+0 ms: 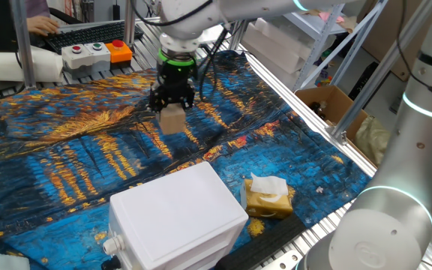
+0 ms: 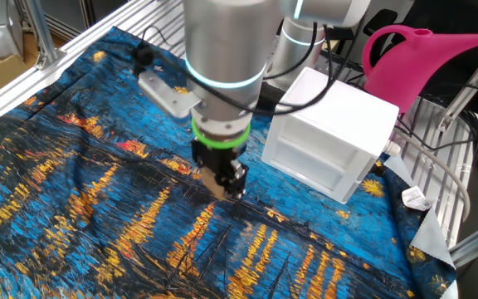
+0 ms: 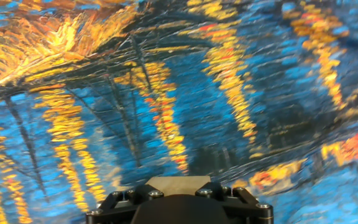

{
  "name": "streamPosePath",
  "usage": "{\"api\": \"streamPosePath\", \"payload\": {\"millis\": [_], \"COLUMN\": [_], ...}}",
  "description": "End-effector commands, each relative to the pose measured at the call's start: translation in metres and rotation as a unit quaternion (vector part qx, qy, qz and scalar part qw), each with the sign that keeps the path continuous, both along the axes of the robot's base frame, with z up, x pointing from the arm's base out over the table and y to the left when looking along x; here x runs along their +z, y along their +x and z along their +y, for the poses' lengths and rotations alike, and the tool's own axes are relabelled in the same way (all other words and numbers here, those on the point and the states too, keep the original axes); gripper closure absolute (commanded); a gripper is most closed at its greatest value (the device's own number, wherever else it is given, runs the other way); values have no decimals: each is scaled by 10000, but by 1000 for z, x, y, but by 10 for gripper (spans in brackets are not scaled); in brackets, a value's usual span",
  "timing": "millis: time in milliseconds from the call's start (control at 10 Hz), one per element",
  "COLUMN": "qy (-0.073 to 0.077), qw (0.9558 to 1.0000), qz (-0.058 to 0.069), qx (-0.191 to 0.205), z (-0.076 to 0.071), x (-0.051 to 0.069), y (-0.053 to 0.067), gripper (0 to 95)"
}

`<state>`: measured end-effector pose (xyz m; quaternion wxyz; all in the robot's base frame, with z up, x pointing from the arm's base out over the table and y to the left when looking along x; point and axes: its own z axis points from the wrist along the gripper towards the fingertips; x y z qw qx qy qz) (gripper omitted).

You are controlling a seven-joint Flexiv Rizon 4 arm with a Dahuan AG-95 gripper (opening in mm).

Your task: Pick up the small block on the left and move it to the right

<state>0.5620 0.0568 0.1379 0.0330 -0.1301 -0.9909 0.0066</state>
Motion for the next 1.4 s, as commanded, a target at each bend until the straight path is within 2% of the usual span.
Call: {"api": "streamPosePath", "payload": {"millis": [100,400,600,800,1400], "qy": [-12,-56,-58,-53,-45], "qw": [9999,9997,9997,9998,9999], "qz": [57,93,108,73,79], "qx": [-109,-209,-232,-171,-118], "z": [4,4,3,3,3], "x": [-3,-3,-1,-1,-1], "y": [17,43,52,53,52], "gripper": [950,950,950,950,950]}}
